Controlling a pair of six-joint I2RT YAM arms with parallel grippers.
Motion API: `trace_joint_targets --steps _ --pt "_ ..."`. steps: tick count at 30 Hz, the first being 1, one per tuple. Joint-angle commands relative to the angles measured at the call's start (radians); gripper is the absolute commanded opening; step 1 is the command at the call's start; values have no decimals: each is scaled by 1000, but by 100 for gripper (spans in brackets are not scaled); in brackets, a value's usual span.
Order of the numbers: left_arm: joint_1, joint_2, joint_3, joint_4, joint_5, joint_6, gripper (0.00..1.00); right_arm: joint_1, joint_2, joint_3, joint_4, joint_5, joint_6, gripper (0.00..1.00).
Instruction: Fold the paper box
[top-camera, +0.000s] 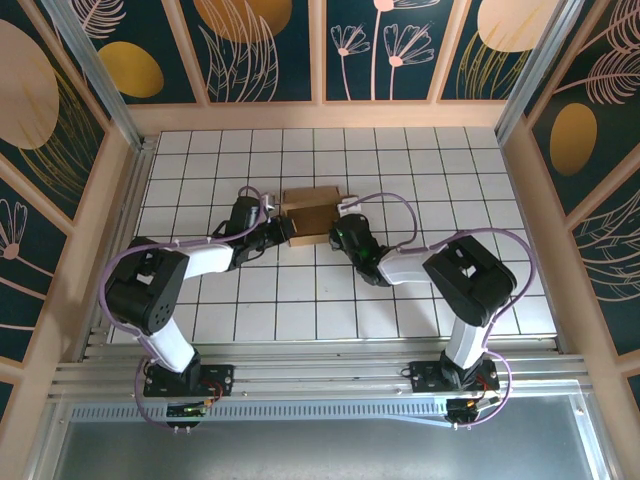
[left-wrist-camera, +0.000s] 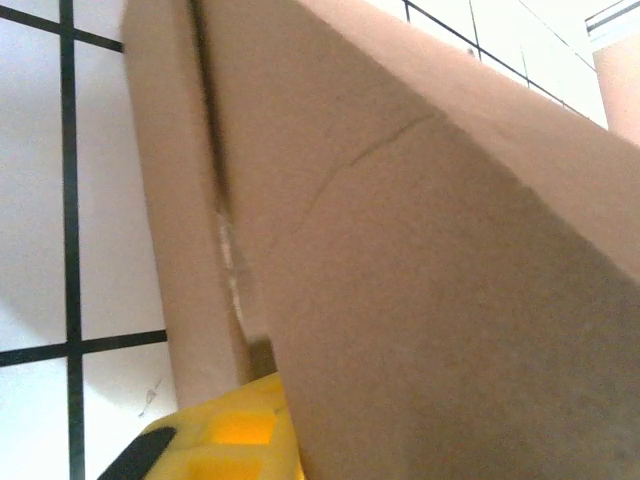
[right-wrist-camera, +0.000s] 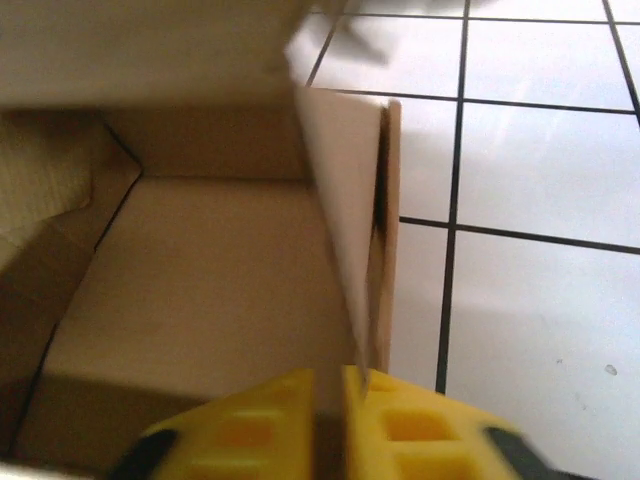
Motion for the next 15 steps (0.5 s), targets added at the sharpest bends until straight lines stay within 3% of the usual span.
trace_joint_targets --steps 1,3,8,11,15 --pt "-12 -43 -23 -112 -44 10 28 16 -80 -38 -23 -14 38 28" --pt "-12 -70 -27 -128 -70 19 33 18 -123 -66 -20 -9 53 36" --pt "-12 -141 -63 -125 -98 37 35 21 -244 -127 -29 -23 51 53" --pt "-12 -176 -85 -107 -77 49 49 23 -328 -153 -59 -56 44 61" --pt "-12 -239 -128 -76 -52 38 51 24 -473 -183 -109 -145 41 65"
